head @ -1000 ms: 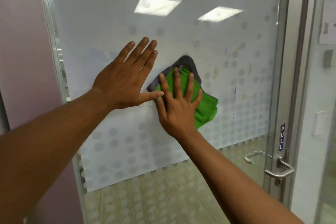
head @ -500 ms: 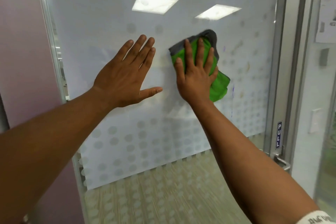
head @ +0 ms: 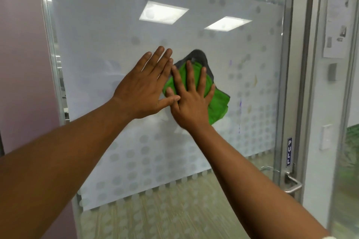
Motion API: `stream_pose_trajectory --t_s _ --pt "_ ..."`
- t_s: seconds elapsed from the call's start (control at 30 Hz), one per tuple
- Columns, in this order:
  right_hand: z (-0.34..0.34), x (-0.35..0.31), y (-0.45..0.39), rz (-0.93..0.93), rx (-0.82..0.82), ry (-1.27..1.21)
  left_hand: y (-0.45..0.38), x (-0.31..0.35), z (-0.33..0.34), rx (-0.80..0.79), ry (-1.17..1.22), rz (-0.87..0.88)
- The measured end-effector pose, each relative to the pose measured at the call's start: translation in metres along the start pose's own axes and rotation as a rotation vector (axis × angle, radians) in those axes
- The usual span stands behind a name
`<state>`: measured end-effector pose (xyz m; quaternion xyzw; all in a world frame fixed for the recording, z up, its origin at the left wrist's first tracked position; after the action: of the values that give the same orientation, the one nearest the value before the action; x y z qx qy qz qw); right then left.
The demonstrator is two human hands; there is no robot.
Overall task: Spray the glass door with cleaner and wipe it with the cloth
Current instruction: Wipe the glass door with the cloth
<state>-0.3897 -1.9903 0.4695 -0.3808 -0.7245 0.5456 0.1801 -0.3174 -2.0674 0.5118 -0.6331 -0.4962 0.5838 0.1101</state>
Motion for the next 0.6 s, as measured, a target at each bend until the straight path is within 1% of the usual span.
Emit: stream_pose_trajectory --t_s 0.13,0.23,0.3,0.37,0.5,0.53,0.6 --pt "-0.011 0.035 -0.03 0.115 0.057 -0.065 0.002 0.003 0.009 0.006 -0.052 0.019" --pt "-0.008 0.076 -0.019 0.256 0.088 -0.094 0.001 0.004 0.01 0.008 -0.069 0.025" --pt "-0.001 0.089 0.001 0.33 0.102 -0.099 0.002 0.004 0.011 0.01 -0.077 0.026" --pt "0.008 0.083 0.026 0.31 0.082 -0.082 0.002 0.004 0.011 0.01 -0.09 0.03" --pt "0.025 0.073 0.07 0.172 -0.003 -0.044 0.001 0.007 0.01 -0.003 -0.083 0.037" --pt "0.026 0.078 0.071 0.167 -0.009 -0.036 0.001 0.006 0.01 0.002 -0.08 0.036" --pt "0.021 0.088 0.057 0.233 -0.002 -0.058 0.001 0.006 0.01 0.004 -0.08 0.036"
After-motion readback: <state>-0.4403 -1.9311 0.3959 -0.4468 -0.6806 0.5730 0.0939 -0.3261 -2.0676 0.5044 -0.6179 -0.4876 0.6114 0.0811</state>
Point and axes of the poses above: each hand's wrist, its own y-axis away from the middle knuckle, its own z-axis out of the palm, x = y × z, the point moved 10 cm from there along -y, towards the middle knuckle, and after that the axes turned 1 degree about -z, right-handed, at the moved point
